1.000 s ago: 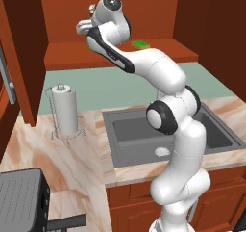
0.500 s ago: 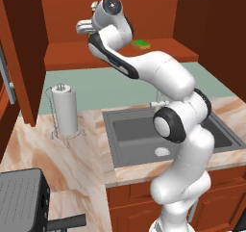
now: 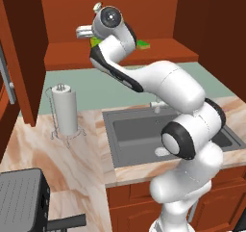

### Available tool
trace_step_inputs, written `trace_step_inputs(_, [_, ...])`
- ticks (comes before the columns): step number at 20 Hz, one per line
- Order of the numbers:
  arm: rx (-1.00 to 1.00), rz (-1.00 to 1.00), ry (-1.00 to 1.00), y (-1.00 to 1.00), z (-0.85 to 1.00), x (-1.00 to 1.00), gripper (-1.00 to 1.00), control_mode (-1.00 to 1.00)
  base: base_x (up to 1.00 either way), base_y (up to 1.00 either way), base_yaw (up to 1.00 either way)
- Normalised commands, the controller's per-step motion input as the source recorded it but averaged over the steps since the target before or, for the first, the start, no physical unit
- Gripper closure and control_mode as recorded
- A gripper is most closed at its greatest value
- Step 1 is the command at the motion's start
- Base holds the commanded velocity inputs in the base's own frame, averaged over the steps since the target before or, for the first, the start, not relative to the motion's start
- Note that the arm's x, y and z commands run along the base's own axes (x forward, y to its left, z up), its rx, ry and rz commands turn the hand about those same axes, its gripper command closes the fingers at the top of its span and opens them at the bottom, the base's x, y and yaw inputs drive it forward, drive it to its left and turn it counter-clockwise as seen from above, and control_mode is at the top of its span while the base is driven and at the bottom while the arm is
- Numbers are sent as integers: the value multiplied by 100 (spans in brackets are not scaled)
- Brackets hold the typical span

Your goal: Locate and retrieve the spray and sponge from the cabinet. Place them next to the sink.

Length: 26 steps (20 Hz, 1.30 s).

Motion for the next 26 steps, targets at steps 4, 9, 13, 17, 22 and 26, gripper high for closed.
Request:
trace_step_inputs(4, [0, -8, -5, -10, 2, -64, 100, -100, 0, 0, 0])
trace_step_inputs(9, [1, -8, -4, -22, 3, -83, 100, -100, 0, 0, 0])
trace_step_inputs(13, [1, -8, -3, -24, 11, -89, 100, -100, 0, 0, 0])
trace_step_inputs(17, [2, -9, -3, -24, 3, -86, 100, -100, 0, 0, 0])
trace_step_inputs(22, [0, -10, 0, -9, -6, -72, 100, -100, 0, 0, 0])
trace_step_inputs(26, [0, -4, 0, -5, -34, -78, 100, -100, 0, 0, 0])
